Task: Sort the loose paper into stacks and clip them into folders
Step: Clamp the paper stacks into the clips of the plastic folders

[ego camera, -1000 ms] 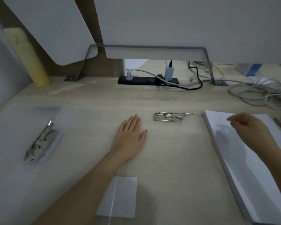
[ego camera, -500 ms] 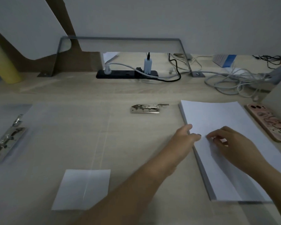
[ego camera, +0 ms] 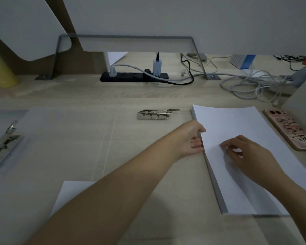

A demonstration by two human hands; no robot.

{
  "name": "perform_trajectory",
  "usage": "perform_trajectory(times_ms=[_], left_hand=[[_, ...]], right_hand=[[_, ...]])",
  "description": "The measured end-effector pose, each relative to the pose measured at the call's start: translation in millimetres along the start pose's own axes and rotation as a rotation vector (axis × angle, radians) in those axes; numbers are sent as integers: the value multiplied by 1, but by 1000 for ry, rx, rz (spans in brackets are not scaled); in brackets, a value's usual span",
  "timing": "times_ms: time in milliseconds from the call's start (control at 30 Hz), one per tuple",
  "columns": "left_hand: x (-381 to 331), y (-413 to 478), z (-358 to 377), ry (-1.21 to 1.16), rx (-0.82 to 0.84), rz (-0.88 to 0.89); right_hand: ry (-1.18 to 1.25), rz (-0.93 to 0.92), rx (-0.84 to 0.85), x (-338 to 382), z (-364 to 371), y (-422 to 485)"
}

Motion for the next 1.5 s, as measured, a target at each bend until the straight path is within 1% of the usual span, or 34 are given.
perform_trajectory(times_ms=[167, 333, 433, 733, 867, 1033, 1333, 1400, 1467, 1500], left_hand=[[-6, 5, 5, 135, -26, -32], [-9, 8, 11, 131, 24, 59], [0, 5, 14, 95, 94, 75], [45, 4, 20, -46, 215, 346], [46, 2, 22, 13, 245, 400], [48, 3, 17, 28, 216, 397], [48, -1, 16, 85, 224, 406], [48, 0, 16, 110, 210, 394], [48, -2, 14, 129, 160, 368], [47, -3, 14, 145, 124, 387]], right_hand=[[-6, 1, 8, 1, 0, 0], [0, 16, 12, -1, 0, 0], [7, 32, 12, 0, 0, 0], [74, 52, -24, 16, 0, -11], [123, 70, -43, 17, -2, -14], [156, 75, -60, 19, -1, -14], [175, 114, -45, 20, 2, -14], [185, 126, -54, 20, 0, -14], [222, 143, -57, 20, -3, -15], [243, 150, -57, 20, -4, -15]])
Point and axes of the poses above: each hand's wrist, its own y-axis towards the middle knuckle, its own z-axis out of the palm, x = y × z, the point moved 7 cm from there along y, towards the middle knuckle, and after that the axes turned 11 degrees about x, right-handed, at the moved point
